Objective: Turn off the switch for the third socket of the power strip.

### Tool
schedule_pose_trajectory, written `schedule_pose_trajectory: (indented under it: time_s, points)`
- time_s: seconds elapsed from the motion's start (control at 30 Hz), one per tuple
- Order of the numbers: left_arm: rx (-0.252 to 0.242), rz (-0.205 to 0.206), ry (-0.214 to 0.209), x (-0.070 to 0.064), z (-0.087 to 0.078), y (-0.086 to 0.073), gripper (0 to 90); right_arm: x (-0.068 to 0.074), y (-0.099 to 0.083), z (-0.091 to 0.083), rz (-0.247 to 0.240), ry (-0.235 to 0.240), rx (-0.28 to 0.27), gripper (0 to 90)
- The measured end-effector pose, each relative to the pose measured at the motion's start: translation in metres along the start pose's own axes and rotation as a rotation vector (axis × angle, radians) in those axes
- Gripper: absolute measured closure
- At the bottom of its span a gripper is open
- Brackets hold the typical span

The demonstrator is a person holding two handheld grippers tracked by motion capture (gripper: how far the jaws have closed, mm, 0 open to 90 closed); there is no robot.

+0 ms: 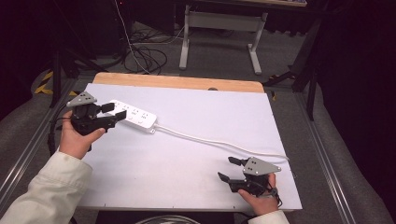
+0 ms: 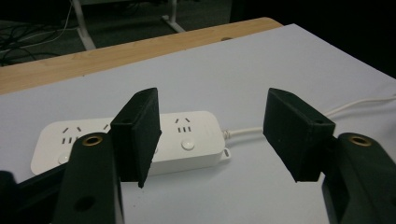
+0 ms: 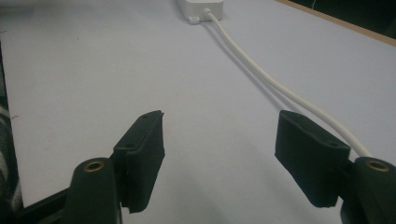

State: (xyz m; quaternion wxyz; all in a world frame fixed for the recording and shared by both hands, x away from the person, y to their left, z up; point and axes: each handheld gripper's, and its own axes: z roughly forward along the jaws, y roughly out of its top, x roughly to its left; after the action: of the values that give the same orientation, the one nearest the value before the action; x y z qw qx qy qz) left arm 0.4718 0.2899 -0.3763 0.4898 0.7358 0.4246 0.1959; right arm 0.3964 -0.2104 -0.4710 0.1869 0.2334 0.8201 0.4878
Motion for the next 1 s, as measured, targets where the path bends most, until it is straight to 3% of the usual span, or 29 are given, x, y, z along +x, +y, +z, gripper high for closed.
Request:
schedule_pose_trajectory:
  time_s: [0.3, 0.4, 0.57, 0.63, 0.8, 0.9, 1.0]
  points:
    - [-0.019, 0.113, -0.037, -0.024, -0.027, -0.009, 23.5, 0.000, 0.000, 0.000, 0.001, 0.000, -0.001, 33.4]
    - [-0.036, 0.096, -0.061, -0.028, -0.035, -0.016, 22.4, 0.000, 0.000, 0.000, 0.002, 0.000, -0.002, 33.4]
    - [-0.067, 0.023, -0.115, -0.030, -0.043, -0.034, 21.3, 0.000, 0.000, 0.000, 0.006, 0.004, -0.001, 33.3]
    - [-0.066, 0.021, -0.116, -0.031, -0.046, -0.041, 21.3, 0.000, 0.001, 0.000, 0.007, 0.005, 0.001, 33.3]
    - [-0.058, 0.081, -0.087, -0.038, -0.050, -0.057, 21.0, 0.000, 0.000, 0.000, 0.006, 0.003, 0.001, 32.9]
    - [-0.057, 0.129, -0.088, -0.041, -0.053, -0.065, 20.5, 0.000, 0.000, 0.000, 0.002, 0.004, 0.007, 32.9]
    - [-0.050, 0.147, -0.104, -0.044, -0.054, -0.074, 19.8, 0.001, 0.000, 0.000, 0.004, 0.008, 0.006, 32.9]
